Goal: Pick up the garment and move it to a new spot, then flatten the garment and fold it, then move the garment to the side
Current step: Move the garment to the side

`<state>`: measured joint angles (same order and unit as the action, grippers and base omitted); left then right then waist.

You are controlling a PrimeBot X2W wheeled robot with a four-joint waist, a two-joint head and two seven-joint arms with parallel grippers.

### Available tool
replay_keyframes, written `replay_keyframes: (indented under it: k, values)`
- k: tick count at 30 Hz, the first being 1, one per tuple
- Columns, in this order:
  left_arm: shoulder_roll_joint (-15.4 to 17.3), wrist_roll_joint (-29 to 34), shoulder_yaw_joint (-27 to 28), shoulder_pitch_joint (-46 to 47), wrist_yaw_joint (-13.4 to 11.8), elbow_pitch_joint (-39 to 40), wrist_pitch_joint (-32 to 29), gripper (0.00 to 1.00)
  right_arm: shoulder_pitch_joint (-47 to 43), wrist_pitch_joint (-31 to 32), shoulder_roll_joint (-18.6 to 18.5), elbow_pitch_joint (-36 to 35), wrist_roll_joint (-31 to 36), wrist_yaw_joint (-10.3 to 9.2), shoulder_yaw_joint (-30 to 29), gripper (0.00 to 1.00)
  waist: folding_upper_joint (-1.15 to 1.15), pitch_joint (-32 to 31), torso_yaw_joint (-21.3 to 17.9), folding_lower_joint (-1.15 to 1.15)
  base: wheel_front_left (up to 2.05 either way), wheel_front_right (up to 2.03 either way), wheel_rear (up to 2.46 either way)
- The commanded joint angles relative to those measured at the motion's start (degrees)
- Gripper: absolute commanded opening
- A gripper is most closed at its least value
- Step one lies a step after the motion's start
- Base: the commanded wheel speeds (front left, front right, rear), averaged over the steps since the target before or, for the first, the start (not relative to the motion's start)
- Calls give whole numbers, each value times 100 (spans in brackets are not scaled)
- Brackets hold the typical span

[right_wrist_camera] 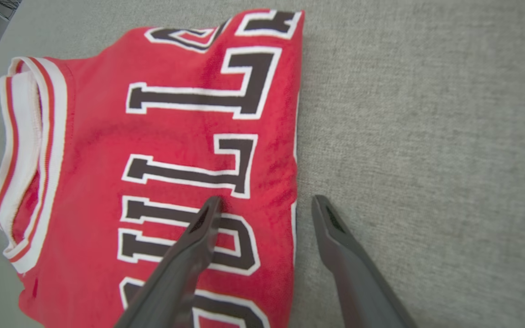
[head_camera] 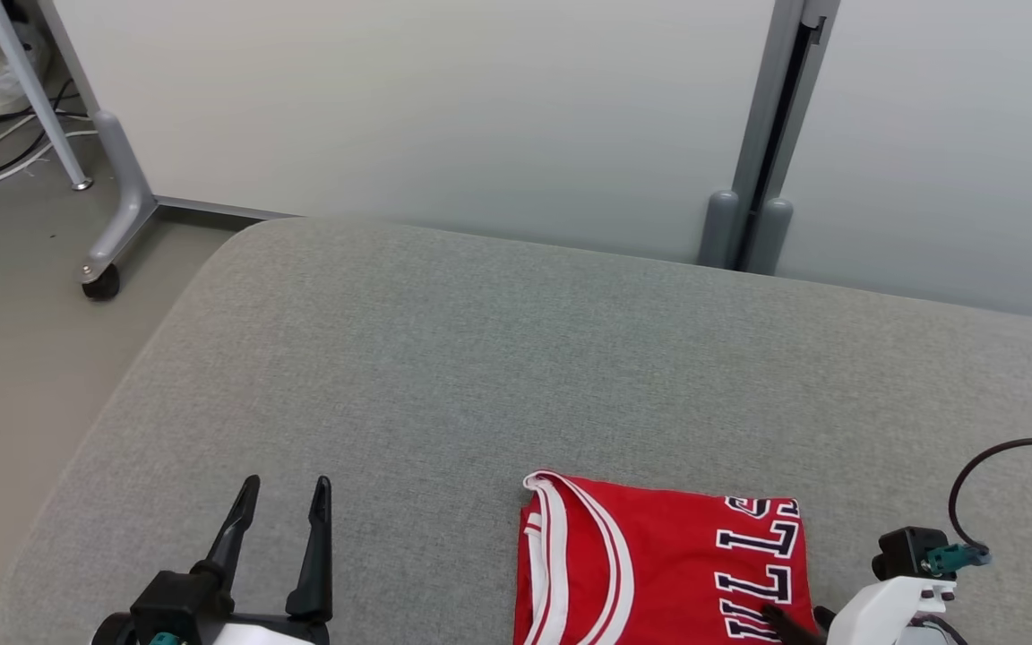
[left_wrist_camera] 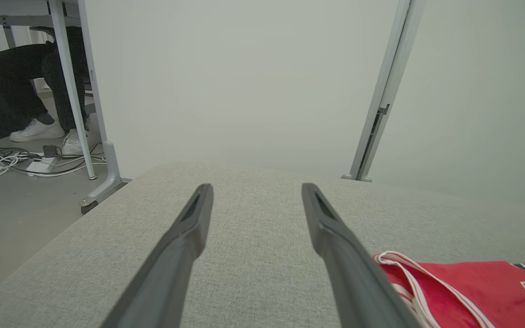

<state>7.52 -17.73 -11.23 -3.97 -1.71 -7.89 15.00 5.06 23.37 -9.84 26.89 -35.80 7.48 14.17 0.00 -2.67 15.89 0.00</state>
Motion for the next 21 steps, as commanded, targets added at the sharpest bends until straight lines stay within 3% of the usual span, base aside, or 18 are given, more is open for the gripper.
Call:
replay_keyframes:
  k: [1, 3, 4, 6, 14, 21]
  values:
    - [11, -18, 7, 105, 23, -20, 22, 100, -120, 117, 46, 80, -17, 4, -18, 100, 0, 17, 83, 0, 0, 0, 0]
    - [24, -35, 18, 111, 51, -45, 23, 100, -165, 202, 102, 51, -18, 4, -59, 100, 0, 25, 120, 0, 0, 0, 0]
    - [21, -33, 17, 115, 51, -53, 22, 100, -174, 188, 118, 12, -7, 4, -98, 55, 0, 28, 130, 0, 0, 0, 0]
    - [14, -26, 30, 125, 48, -58, 23, 100, -166, 81, 136, -103, 30, 4, -138, 0, 0, 33, 128, 0, 0, 0, 0]
    - [-45, -82, -95, 209, 329, 57, 23, 100, 22, -393, -6, -488, 177, 4, -104, 0, 0, 27, -202, 0, 0, 0, 0]
    - [-154, 10, -189, 354, 396, 143, 16, 100, 270, -716, -312, -875, 158, 3, 206, 0, 0, 96, -1085, 0, 0, 0, 0]
